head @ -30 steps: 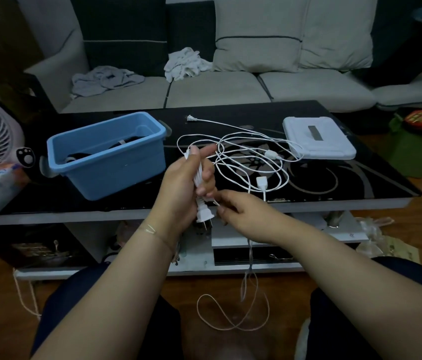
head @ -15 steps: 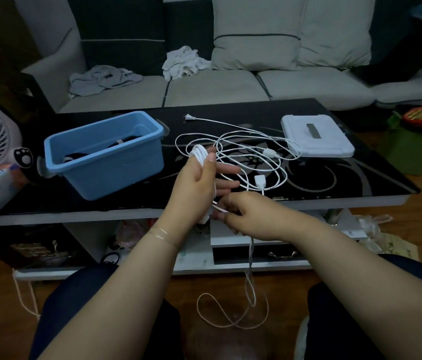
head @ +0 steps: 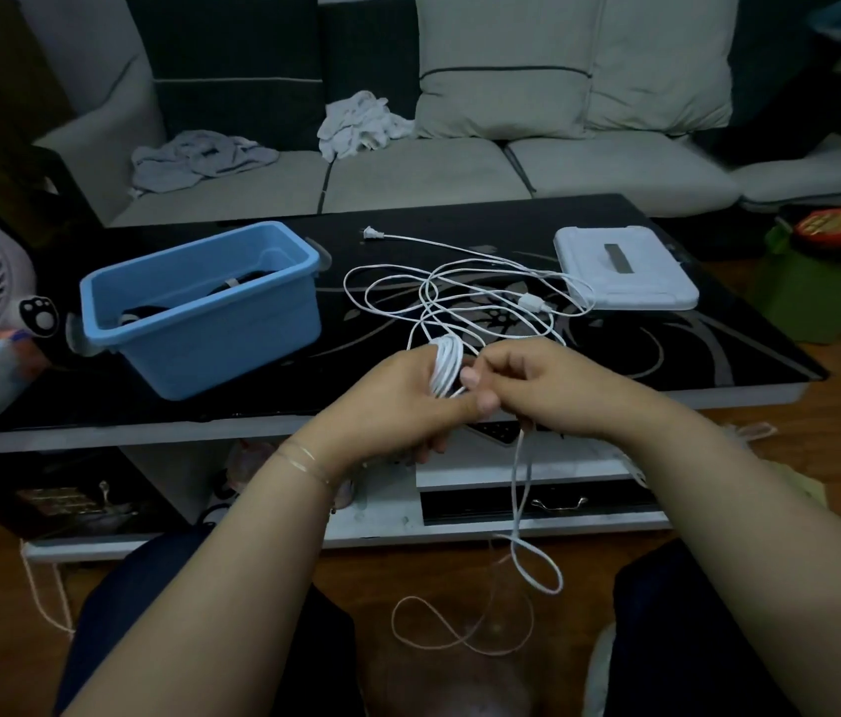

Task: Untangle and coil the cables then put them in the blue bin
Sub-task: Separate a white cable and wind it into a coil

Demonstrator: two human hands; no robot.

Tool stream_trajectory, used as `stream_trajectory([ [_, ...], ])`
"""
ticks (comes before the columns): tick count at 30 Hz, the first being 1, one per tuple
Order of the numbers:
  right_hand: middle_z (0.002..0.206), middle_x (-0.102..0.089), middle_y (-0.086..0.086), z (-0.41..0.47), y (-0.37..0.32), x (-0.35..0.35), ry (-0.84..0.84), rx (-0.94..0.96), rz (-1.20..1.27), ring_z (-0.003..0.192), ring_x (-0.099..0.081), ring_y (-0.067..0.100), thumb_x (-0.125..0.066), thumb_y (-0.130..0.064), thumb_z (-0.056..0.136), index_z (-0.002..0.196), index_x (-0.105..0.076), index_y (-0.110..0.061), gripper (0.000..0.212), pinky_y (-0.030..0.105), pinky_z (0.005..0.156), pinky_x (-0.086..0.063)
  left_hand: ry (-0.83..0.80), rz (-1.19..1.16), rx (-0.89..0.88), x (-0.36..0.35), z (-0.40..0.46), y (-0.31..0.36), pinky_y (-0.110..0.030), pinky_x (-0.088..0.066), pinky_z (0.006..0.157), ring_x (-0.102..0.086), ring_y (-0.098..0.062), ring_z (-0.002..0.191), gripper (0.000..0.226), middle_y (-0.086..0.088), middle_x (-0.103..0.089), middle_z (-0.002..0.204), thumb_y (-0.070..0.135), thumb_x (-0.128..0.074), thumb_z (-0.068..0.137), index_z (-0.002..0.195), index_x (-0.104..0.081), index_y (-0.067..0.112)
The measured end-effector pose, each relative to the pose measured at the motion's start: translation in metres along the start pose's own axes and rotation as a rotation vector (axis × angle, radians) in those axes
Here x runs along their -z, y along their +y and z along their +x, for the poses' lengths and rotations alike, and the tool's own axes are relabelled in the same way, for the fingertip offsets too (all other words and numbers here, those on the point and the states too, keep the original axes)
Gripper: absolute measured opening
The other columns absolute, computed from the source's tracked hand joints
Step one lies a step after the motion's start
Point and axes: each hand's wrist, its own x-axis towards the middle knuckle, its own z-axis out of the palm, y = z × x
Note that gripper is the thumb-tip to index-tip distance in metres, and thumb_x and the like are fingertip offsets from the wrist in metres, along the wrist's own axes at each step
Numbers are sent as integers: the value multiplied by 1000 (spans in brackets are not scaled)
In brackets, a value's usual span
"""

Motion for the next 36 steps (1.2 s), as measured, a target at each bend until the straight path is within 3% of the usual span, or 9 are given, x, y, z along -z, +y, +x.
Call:
stream_trajectory([
  [3,55,-52,-9,1,1,-2,101,33,-197,54,-46,5,-47,-47,95,61,-56,-23,42,33,58,-40,-39,56,23,-4,2,-2,-24,-42,38,-54,-18,44,14,-10,-57,57,31,-69,88,82,-57,26],
  [8,59,-60,-17,2,0,-2,146,11,-323,54,-51,2,-36,-71,83,62,-60,-28,54,28,55,-36,-27,88,20,-6,2,-4,-23,-39,37,-47,-16,37,22,0,-51,43,33,-57,96,95,-63,12],
  [13,67,-59,20,8,2,-2,202,51,-175,62,-53,31,-40,-80,70,72,-63,-1,83,42,62,-46,-135,-190,-17,-6,-1,-1,-15,-27,33,-35,-11,27,29,-6,-63,52,30,-51,100,81,-60,9],
  [15,69,-55,31,10,1,-4,204,69,-16,60,-47,26,-47,-74,70,75,-60,9,84,37,61,-43,-182,-356,-21,-6,-1,-2,-14,-24,34,-33,-8,25,33,-10,-66,57,32,-50,99,78,-57,8],
  [20,39,-43,-4,13,1,-14,211,82,324,42,-36,8,-47,-62,83,64,-50,8,73,20,45,-31,-234,-695,-59,-11,3,-6,-20,-18,37,-27,-3,25,40,-4,-57,50,36,-41,97,94,-66,4],
  [23,44,-38,6,18,7,-22,322,17,392,45,-35,15,-44,-76,75,65,-45,13,90,22,45,-31,-248,-867,-74,-13,5,-6,-13,-23,35,-28,1,25,46,-1,-60,55,40,-44,95,102,-68,2],
  [25,46,-44,7,24,10,-28,378,-77,390,48,-41,17,-39,-82,72,51,-50,-6,80,24,49,-33,-230,-967,-82,-15,5,-6,-11,-27,33,-29,2,25,46,0,-65,62,42,-48,90,103,-72,5],
  [29,49,-56,-9,35,18,-36,421,-162,374,53,-55,7,-41,-57,94,56,-62,-26,53,21,55,-42,-102,-1069,-101,-18,7,-3,-12,-30,34,-32,1,28,48,1,-73,86,41,-41,93,113,-67,6],
  [36,46,-54,-3,23,11,-54,137,-200,228,45,-53,16,-35,-35,102,68,-55,-16,44,34,55,-49,180,-1155,-174,2,9,3,-16,-36,42,-37,-3,37,42,-6,-70,118,27,-30,101,125,-48,-2],
])
